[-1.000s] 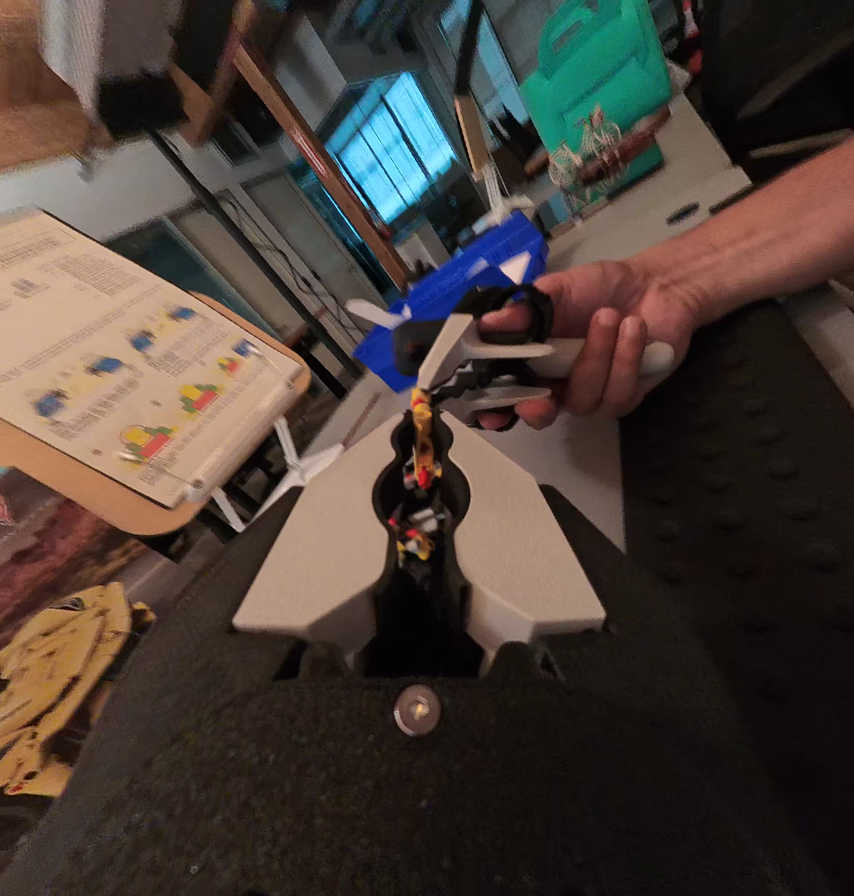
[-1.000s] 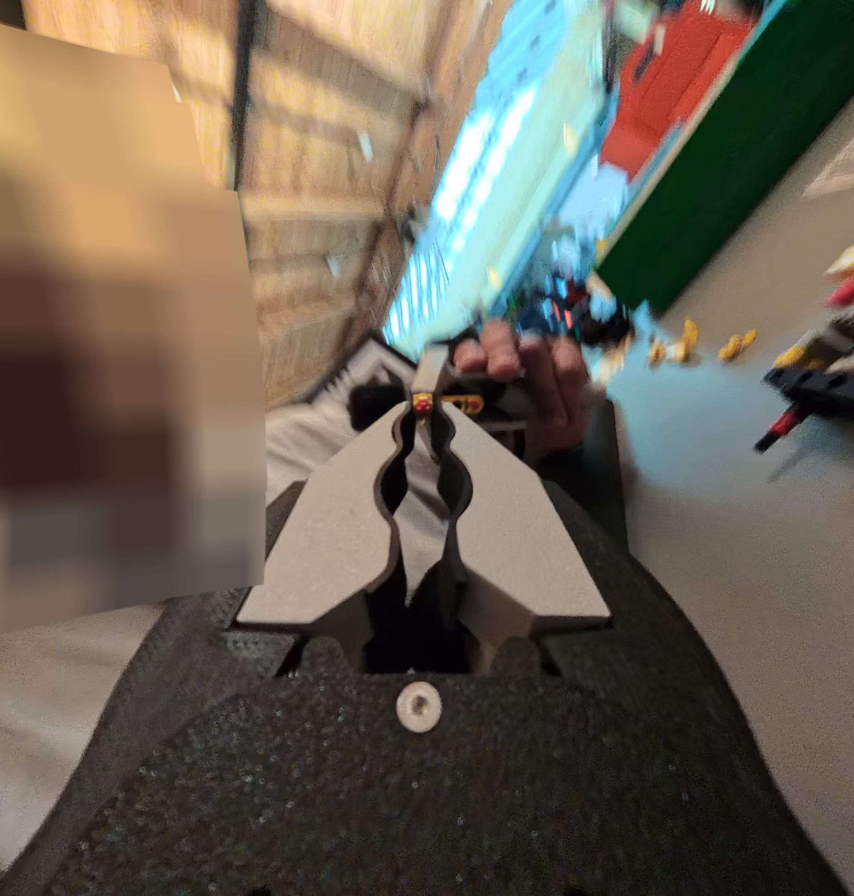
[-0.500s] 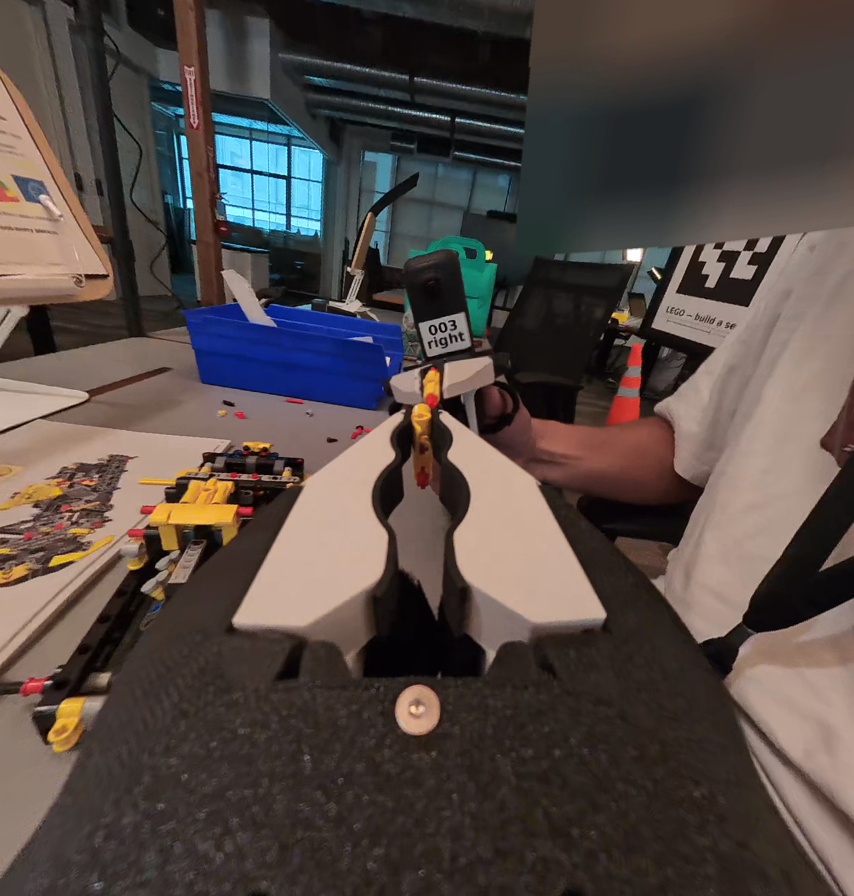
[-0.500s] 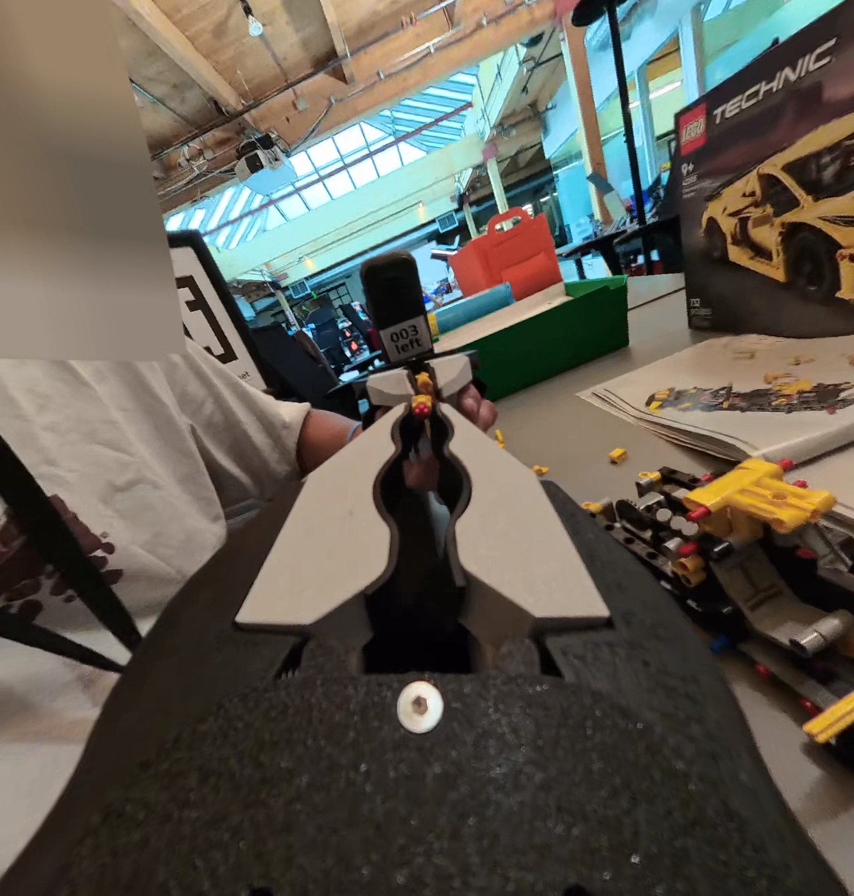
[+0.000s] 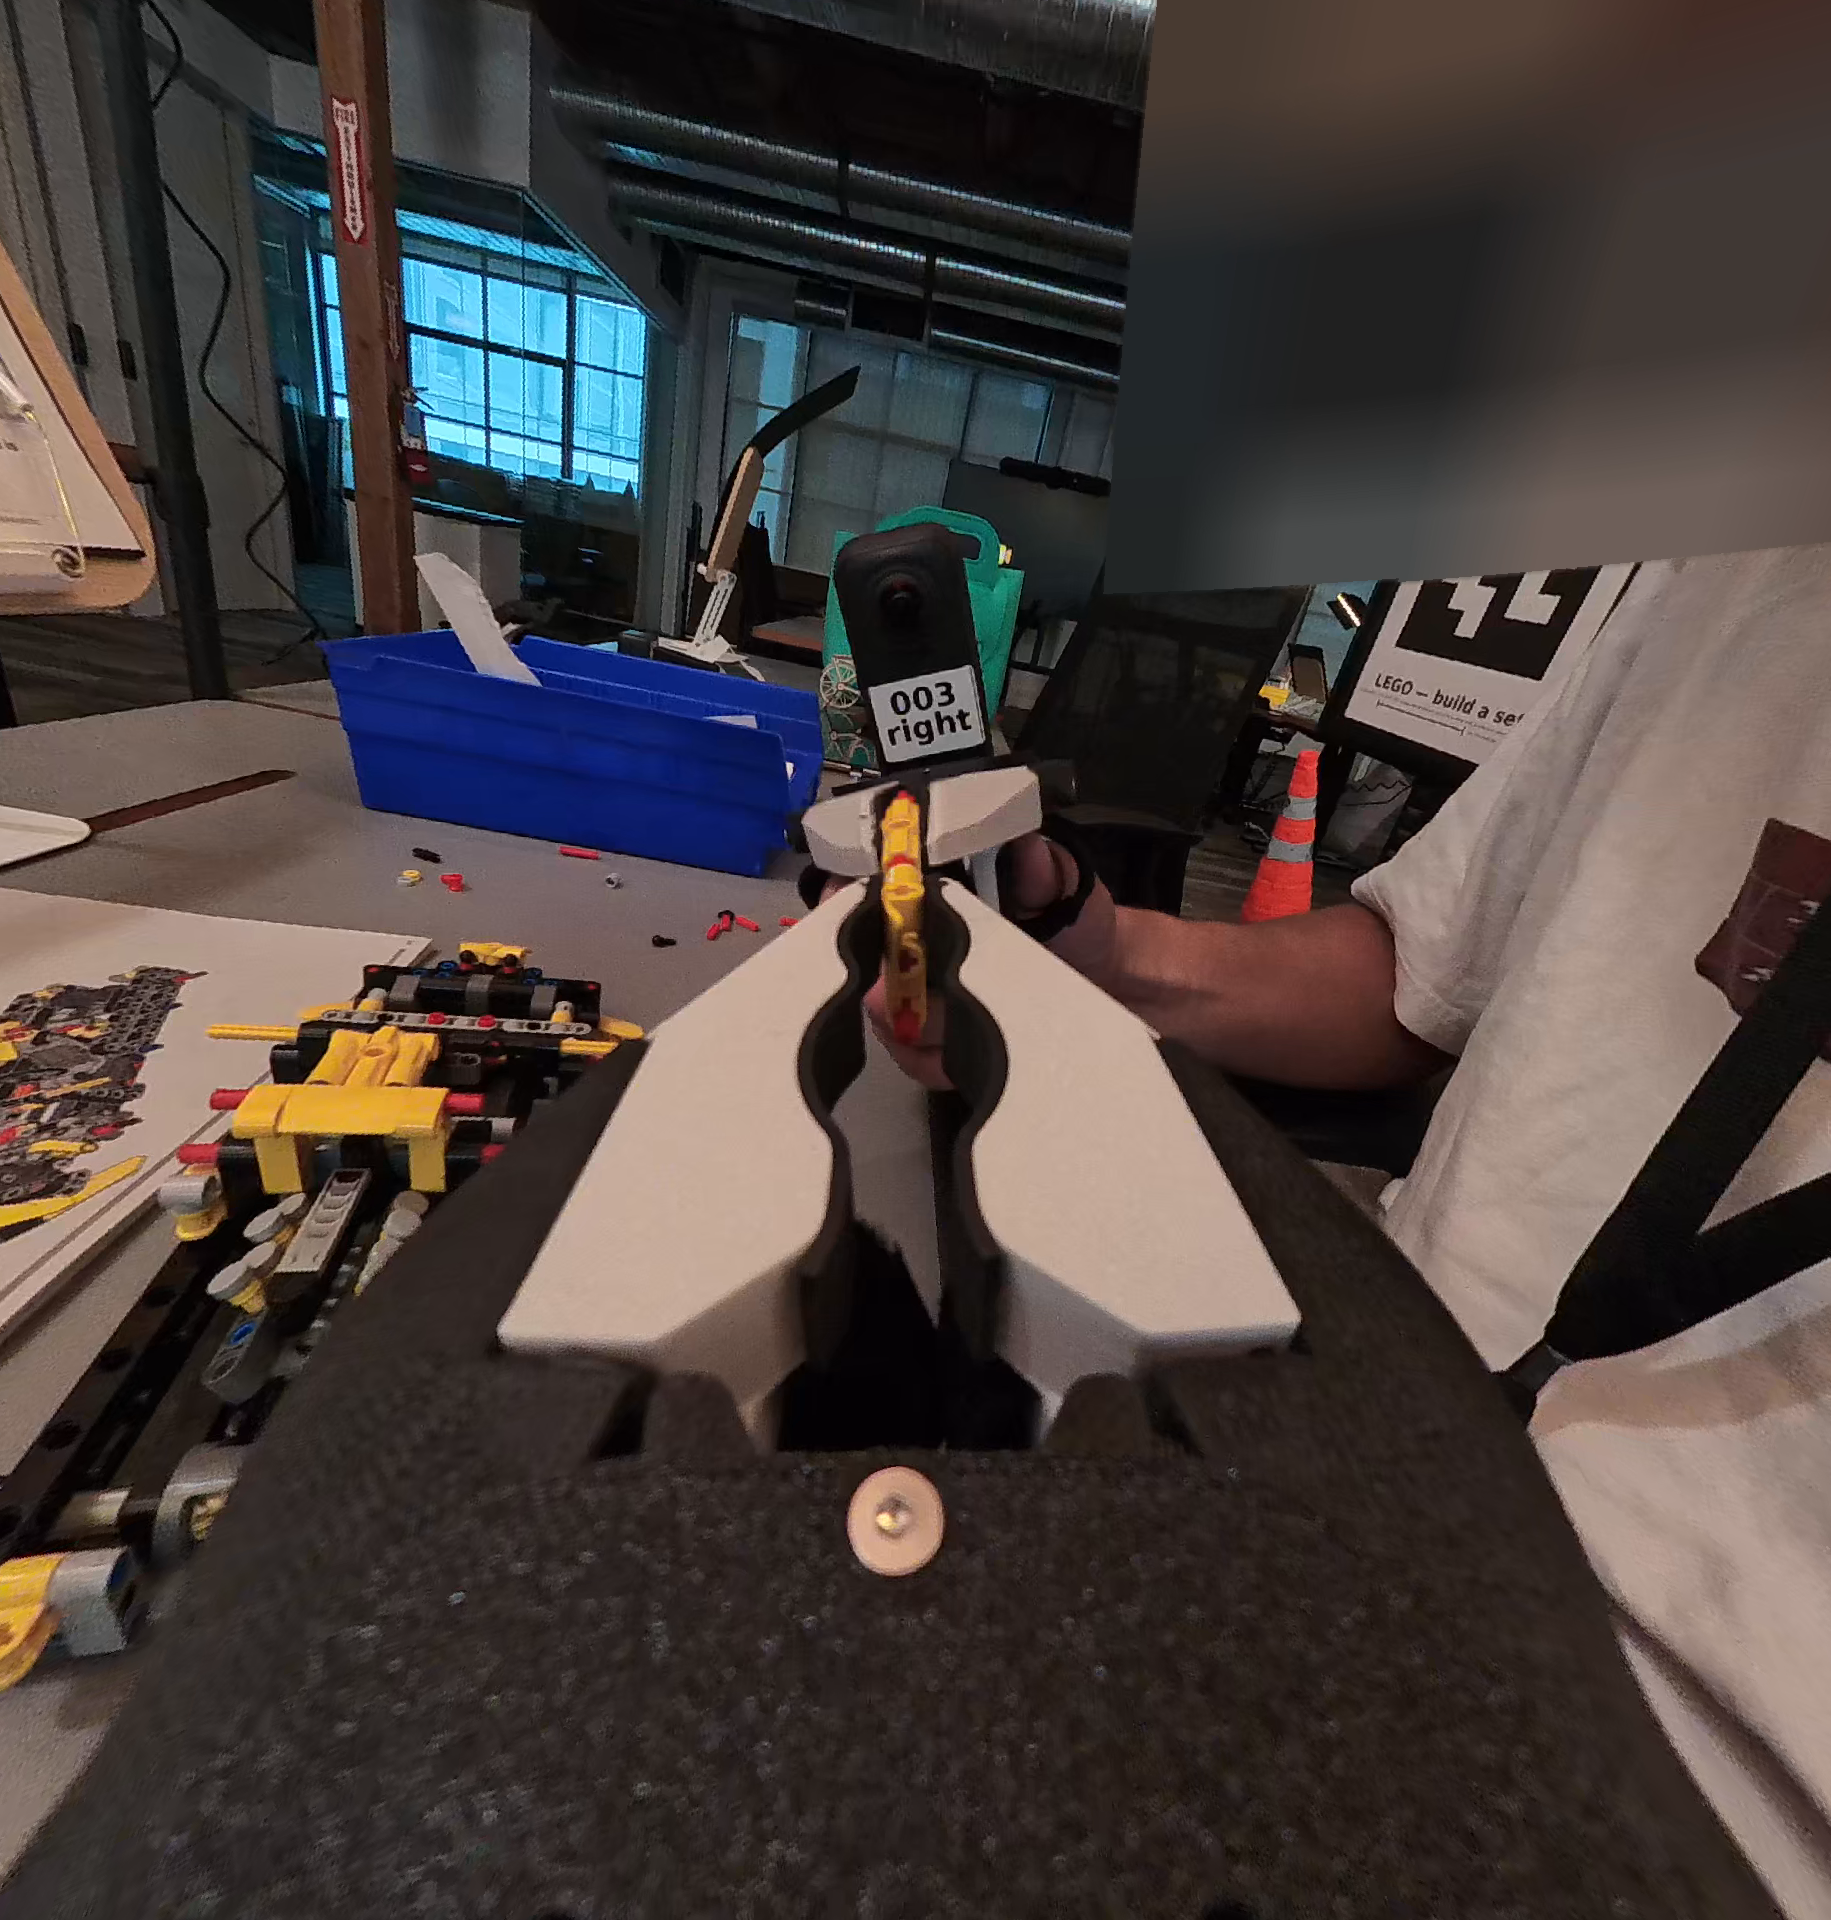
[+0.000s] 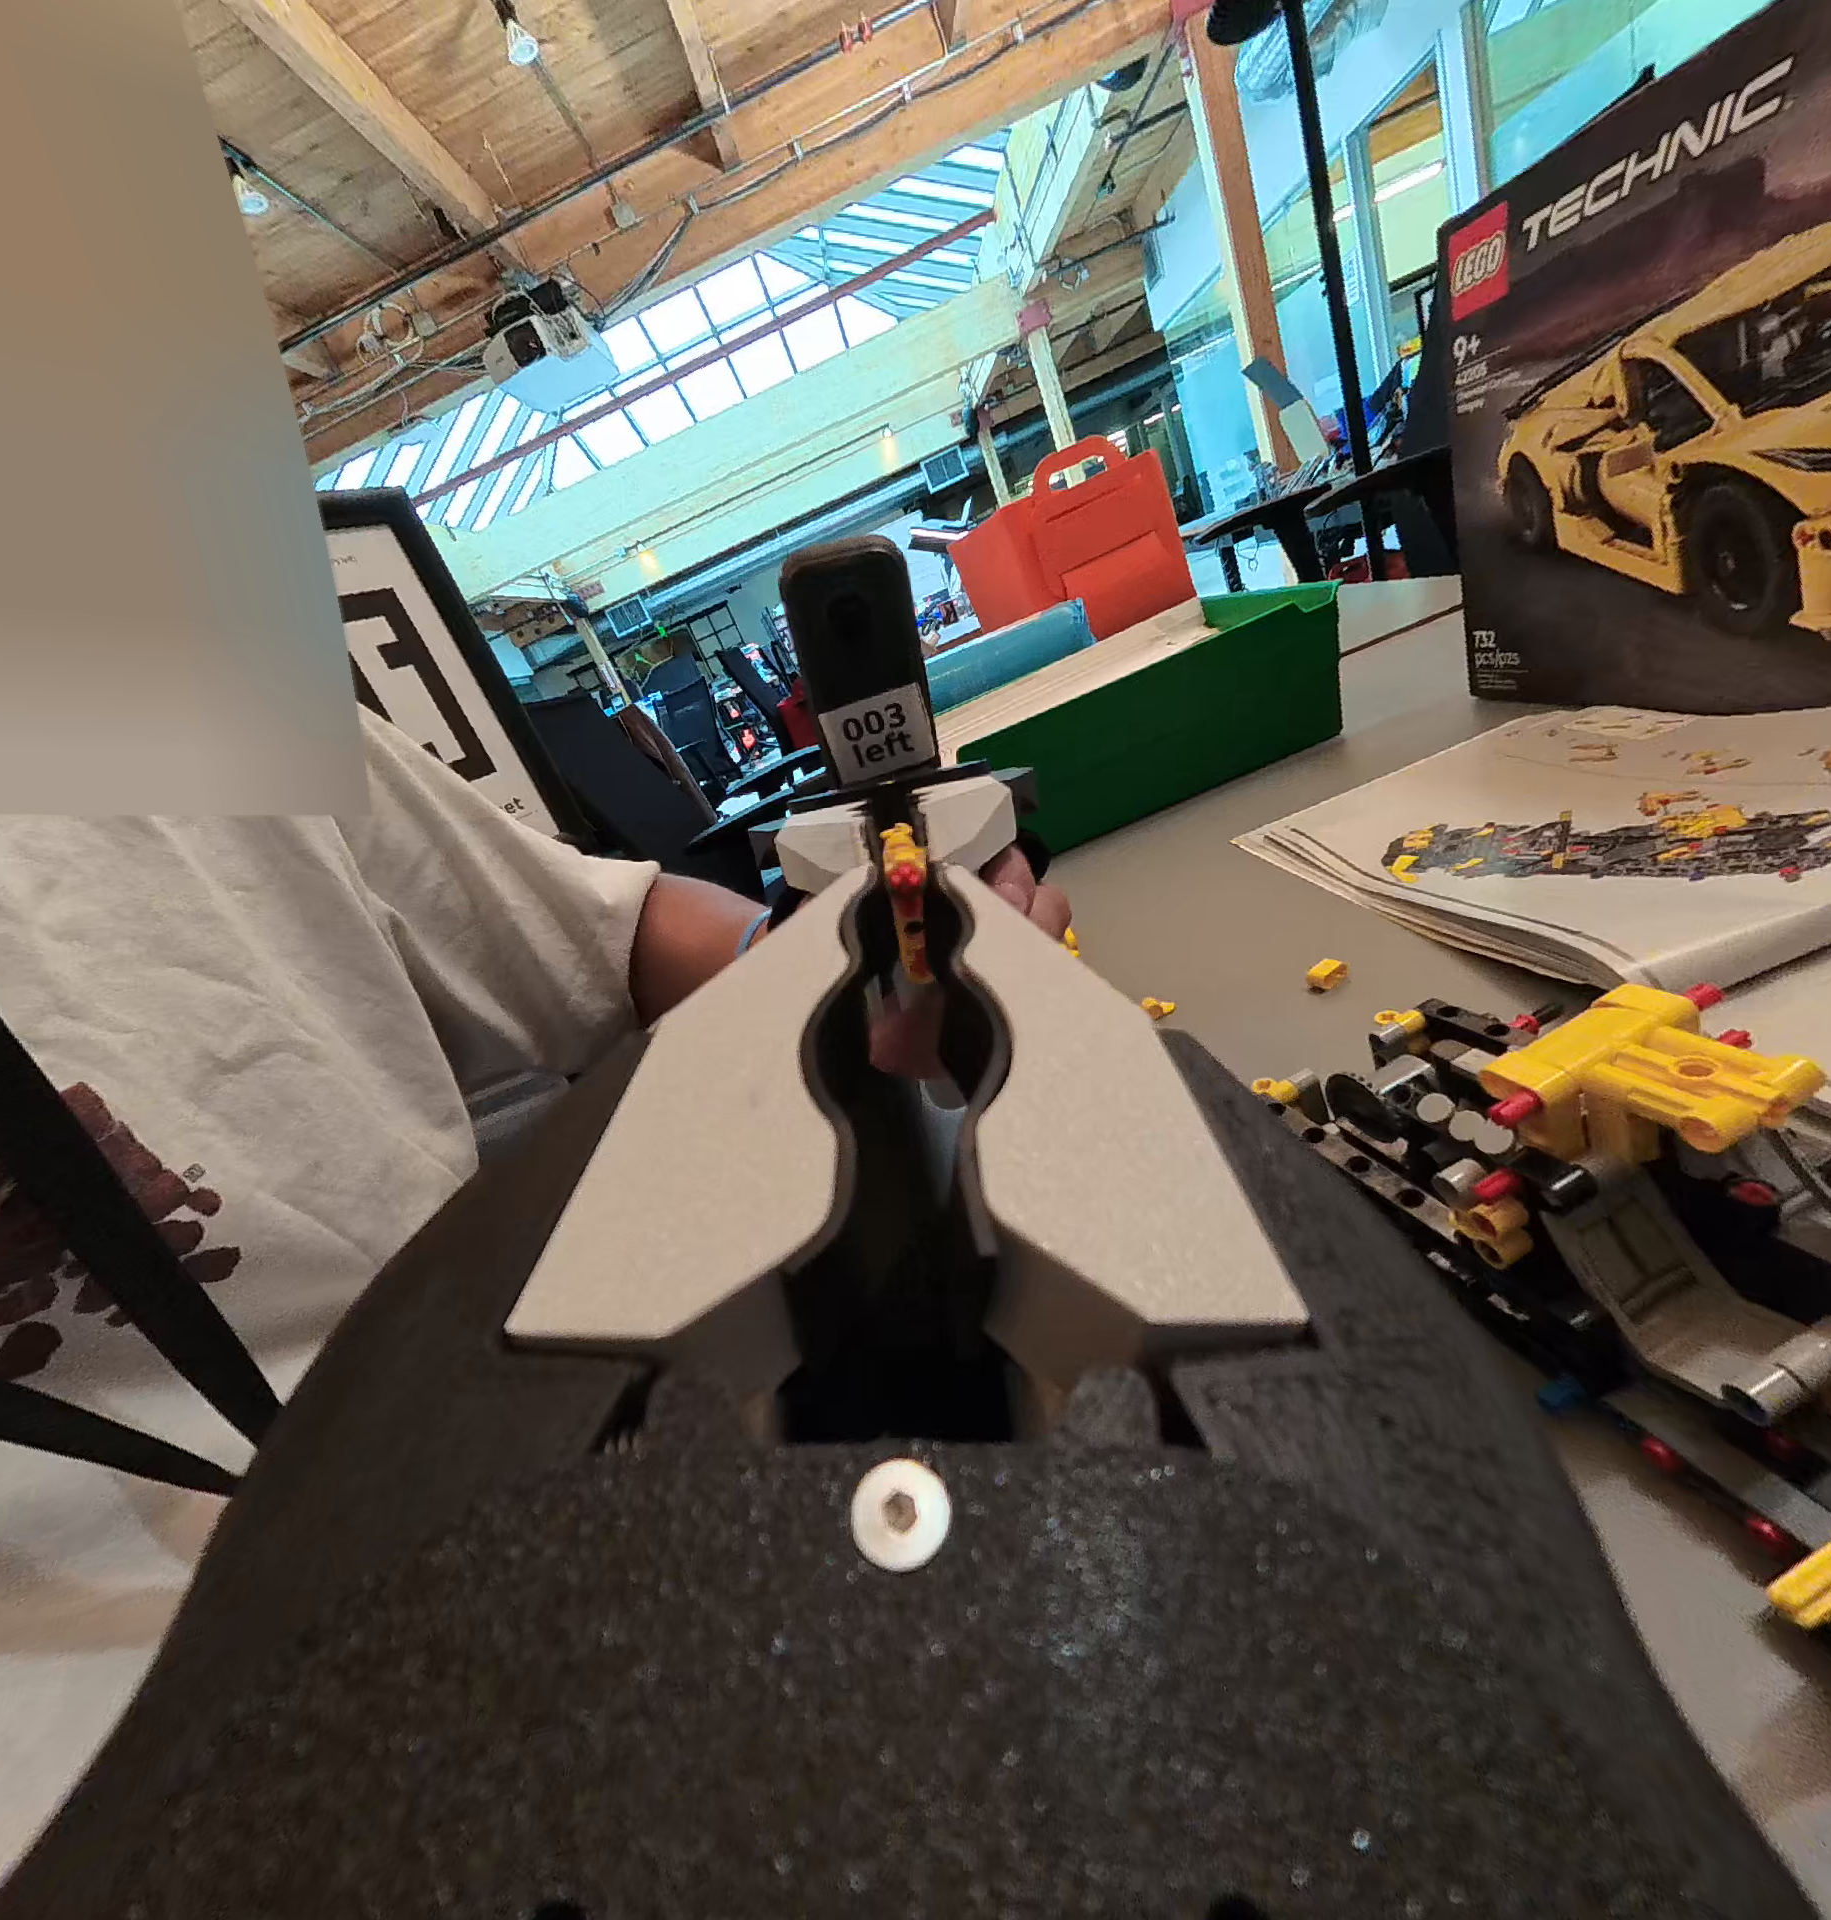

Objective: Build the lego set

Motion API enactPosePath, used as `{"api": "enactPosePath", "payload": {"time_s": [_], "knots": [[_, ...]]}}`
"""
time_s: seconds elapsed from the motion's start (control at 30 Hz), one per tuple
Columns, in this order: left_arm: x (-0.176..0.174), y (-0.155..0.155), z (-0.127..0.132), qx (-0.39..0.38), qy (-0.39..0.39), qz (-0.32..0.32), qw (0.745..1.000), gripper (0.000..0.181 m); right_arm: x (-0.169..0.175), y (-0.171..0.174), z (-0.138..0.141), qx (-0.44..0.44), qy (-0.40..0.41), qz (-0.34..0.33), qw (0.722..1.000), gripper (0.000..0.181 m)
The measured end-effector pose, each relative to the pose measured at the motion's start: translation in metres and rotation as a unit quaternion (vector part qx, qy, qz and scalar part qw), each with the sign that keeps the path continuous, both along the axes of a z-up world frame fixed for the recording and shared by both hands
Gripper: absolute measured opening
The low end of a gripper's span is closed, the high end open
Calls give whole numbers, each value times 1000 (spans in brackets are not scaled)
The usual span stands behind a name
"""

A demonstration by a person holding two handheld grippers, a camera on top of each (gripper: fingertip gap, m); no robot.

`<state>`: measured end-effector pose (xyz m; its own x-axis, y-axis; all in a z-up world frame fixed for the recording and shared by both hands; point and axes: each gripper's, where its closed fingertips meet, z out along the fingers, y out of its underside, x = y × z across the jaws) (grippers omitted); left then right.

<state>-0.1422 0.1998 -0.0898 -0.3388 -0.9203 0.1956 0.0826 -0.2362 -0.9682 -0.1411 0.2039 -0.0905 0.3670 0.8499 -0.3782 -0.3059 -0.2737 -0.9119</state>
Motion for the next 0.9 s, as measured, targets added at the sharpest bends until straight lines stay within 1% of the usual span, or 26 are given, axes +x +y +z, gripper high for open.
{"api": "enactPosePath", "payload": {"time_s": [0.27,0.4,0.5,0.7,0.83,0.9], "knots": [[-1,-1,4,-11,-11,-4,1000,7,-1,-1,4,5,14,4,1000,6],[-1,0,2,-23,-6,-12,1000,8,-2,-1,1,26,-10,-11,1000,7],[-2,-3,0,-19,2,-18,1000,8,-3,-3,-1,8,-3,7,1000,6],[-4,-7,-11,27,32,-20,999,7,-6,-6,-11,-20,-16,35,999,7],[-4,-8,-24,71,66,-12,995,7,-7,-6,-22,-32,-49,38,998,6],[-4,-10,-30,94,79,-13,992,7,-12,-8,-30,-25,-78,39,996,6]]}}
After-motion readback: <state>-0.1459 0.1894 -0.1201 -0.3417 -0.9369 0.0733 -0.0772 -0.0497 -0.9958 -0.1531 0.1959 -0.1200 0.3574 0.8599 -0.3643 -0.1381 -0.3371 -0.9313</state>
